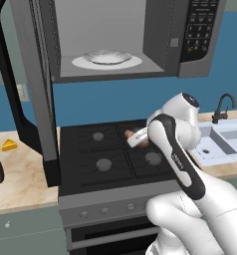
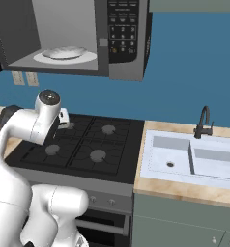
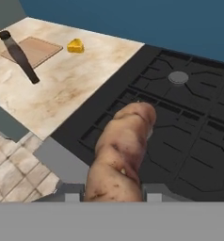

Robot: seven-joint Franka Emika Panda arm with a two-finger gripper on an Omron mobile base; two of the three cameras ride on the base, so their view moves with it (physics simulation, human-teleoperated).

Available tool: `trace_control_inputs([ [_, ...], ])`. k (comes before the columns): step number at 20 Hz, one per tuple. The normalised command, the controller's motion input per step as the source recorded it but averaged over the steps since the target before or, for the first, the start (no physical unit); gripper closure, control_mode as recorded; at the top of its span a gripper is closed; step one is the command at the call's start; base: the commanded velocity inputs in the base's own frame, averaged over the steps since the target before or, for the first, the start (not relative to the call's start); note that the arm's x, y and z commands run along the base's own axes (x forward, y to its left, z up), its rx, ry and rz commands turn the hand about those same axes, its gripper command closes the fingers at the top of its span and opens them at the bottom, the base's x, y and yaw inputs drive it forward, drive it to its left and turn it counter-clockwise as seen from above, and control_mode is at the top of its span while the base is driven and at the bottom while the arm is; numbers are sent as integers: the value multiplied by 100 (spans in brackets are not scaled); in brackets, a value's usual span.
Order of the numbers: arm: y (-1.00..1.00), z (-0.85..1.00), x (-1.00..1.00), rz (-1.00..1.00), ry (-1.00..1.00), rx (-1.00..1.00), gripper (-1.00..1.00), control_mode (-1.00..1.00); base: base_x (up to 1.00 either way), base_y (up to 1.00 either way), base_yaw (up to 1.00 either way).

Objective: Retrieve the reheated potato from the microwave, then place the potato, cheese, and condiment on the cutting board.

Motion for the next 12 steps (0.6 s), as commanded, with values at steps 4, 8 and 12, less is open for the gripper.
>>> trace_control_inputs([
  [4, 0, -65, 46, 0, 0, 0, 100, -100, 0, 0, 0],
  [8, 0, -47, 48, 0, 3, 0, 100, -100, 0, 0, 0],
  [12, 4, -32, 42, 0, 5, 0, 100, -100, 0, 0, 0],
])
